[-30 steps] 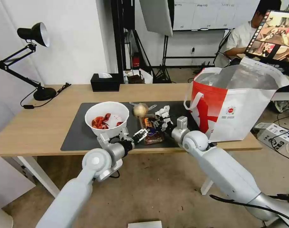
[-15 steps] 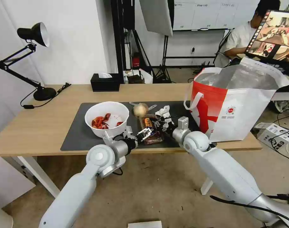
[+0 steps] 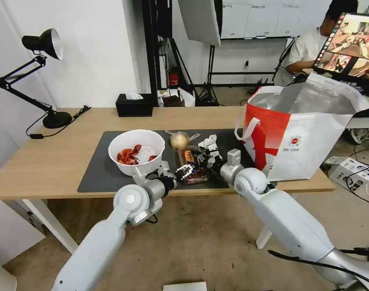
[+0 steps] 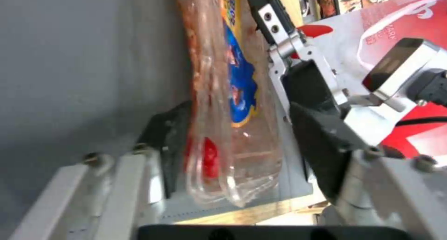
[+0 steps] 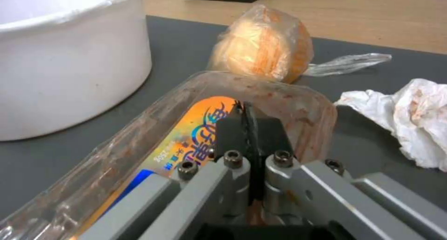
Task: Pick up the trash from the table and place it into the takeout bag.
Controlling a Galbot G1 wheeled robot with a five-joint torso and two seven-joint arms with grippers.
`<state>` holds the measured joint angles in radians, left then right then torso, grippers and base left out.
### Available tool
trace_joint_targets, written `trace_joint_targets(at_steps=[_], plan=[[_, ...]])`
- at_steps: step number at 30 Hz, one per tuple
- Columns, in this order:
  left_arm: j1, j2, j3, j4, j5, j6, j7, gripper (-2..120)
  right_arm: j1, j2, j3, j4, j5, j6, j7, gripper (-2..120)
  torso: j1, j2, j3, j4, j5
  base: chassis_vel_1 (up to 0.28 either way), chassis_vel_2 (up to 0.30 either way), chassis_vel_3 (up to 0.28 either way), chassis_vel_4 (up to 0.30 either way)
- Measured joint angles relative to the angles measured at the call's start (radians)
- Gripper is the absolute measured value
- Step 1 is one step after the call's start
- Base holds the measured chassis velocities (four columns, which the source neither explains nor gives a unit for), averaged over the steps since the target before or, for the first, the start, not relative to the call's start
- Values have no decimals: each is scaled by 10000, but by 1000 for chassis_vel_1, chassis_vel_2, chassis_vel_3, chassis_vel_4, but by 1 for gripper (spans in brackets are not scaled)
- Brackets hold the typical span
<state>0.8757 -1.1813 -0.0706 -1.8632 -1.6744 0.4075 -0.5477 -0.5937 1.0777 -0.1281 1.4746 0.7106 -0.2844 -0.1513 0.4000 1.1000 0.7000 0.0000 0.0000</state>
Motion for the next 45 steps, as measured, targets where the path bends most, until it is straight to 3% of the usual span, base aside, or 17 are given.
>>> trace_joint_targets(at_steps=[3, 14, 22, 28, 31, 33, 35, 37, 39, 45], plan=[[38, 0, 12, 1, 40, -24, 0, 39, -1, -10, 2, 25, 2, 0, 5, 0, 0, 0, 0, 0, 0, 0, 0, 0, 0], [73, -102, 19, 74, 98, -45, 12, 1, -176, -104, 131, 152, 35, 33, 20, 0, 0, 0, 0, 0, 0, 0, 0, 0, 0], [174, -57, -10, -16, 131, -54, 53, 0, -265, -138, 270, 404, 146, 83, 51, 0, 1, 0, 1, 1, 0, 0, 0, 0, 0], [252, 193, -266, -541, 140, -201, 121, 0, -885, -716, 1010, 1831, 738, 674, 886, 0, 0, 1, -1, 0, -1, 0, 0, 0, 0], [226, 435, -451, -854, 140, -314, 286, 0, -1533, -1074, 1649, 2720, 875, 1289, 1757, 13, -1, 0, -1, 0, -1, 0, 0, 0, 0], [179, 553, -537, -983, 140, -369, 344, 0, -1833, -1176, 1918, 3046, 869, 1463, 1959, 17, -1, 0, -1, 1, 0, 0, 0, 0, 0], [-18, 784, -674, -1200, 153, -465, 467, 0, -2578, -1351, 2553, 3703, 822, 1667, 2145, 28, -1, 0, -2, 1, -1, 0, 0, 0, 0], [-83, 841, -697, -1229, 168, -491, 495, 0, -2791, -1386, 2715, 3867, 792, 1714, 2170, 30, -2, 0, -2, 0, 0, 0, 0, 0, 0], [-525, 1164, -838, -1344, 198, -586, 591, 0, -3859, -1528, 3412, 4620, 547, 1880, 2216, 41, -1, 0, -1, -1, -2, 0, 0, 0, 0], [-1530, 1940, -1265, -1577, 92, -715, 905, 0, -5666, -1681, 3936, 5873, -216, 2302, 2427, 61, -2, 3, -2, 3, 0, 0, 0, 0, 0]])
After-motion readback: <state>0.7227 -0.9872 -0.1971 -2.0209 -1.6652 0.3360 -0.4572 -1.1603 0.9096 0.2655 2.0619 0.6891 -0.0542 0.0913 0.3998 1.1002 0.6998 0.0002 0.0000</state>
